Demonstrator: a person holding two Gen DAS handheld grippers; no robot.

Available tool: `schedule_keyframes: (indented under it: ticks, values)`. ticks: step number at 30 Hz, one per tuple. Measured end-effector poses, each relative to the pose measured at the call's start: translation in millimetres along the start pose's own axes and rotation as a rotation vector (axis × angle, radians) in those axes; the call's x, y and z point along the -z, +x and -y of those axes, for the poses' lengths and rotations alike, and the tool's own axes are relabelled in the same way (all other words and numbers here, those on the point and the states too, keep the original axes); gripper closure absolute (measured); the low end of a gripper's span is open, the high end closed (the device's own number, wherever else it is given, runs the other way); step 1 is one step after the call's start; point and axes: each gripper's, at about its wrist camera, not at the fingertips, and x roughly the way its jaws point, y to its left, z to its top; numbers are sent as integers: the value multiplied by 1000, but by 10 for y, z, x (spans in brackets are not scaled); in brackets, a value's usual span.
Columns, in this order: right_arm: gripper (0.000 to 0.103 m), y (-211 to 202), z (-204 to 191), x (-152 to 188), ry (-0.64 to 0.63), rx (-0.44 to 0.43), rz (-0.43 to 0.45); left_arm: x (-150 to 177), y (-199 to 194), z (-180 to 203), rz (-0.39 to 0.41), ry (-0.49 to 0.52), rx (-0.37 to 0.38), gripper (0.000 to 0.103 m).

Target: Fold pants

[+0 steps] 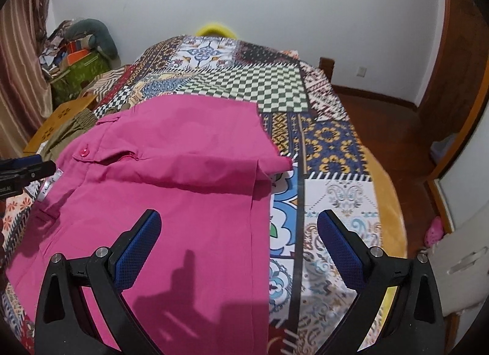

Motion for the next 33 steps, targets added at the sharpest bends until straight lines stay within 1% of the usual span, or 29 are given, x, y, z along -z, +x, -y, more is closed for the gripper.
schedule_keyframes:
  ticks: [2, 5, 6, 7, 11, 12, 13, 14, 15, 18, 19, 21, 23, 25, 28, 29, 30, 33]
  values:
    - [8, 70, 52, -23, 7, -3, -11, -8, 43, 9, -4, 10, 4, 39]
    - [12, 188, 142, -62, 27, -16, -36, -29, 125, 7, -17, 15, 10, 44]
    - [14, 230, 177, -73, 39, -26, -44, -39, 149, -3, -23, 17, 13, 48]
    - [18, 270, 208, -77, 51, -40, -53, -41, 171, -9, -28, 18, 16, 52]
    - [34, 432, 297, -85, 90, -98, -97, -56, 268, -28, -49, 16, 32, 60]
    - [36, 465, 300, -87, 94, -109, -104, -57, 286, -30, -53, 16, 37, 64]
    - [41, 497, 301, -87, 95, -122, -111, -59, 302, -28, -59, 19, 49, 73]
    - [45, 524, 298, -86, 97, -136, -116, -59, 325, -23, -70, 21, 69, 76]
    - [45, 549, 289, -85, 99, -149, -123, -54, 342, -14, -77, 22, 79, 78]
    - [48, 633, 262, -93, 98, -184, -138, -50, 382, 4, -82, 34, 79, 79]
    - [49, 659, 257, -101, 90, -186, -141, -49, 402, 6, -85, 34, 78, 81]
    - [53, 714, 237, -117, 77, -195, -153, -54, 430, -11, -93, 26, 83, 85]
    - [61, 766, 248, -147, 76, -216, -163, -53, 446, -34, -96, 16, 89, 89]
    - [66, 795, 274, -172, 83, -231, -158, -58, 445, -67, -94, 1, 92, 99]
    - [80, 823, 296, -198, 100, -262, -151, -90, 403, -92, -72, -9, 107, 100]
    - [82, 825, 285, -197, 94, -271, -146, -99, 394, -78, -67, -2, 107, 100]
    - [89, 831, 260, -191, 81, -276, -150, -106, 392, -64, -64, 8, 102, 100]
    - [93, 826, 184, -162, 30, -244, -137, -114, 407, -27, -61, 31, 79, 100]
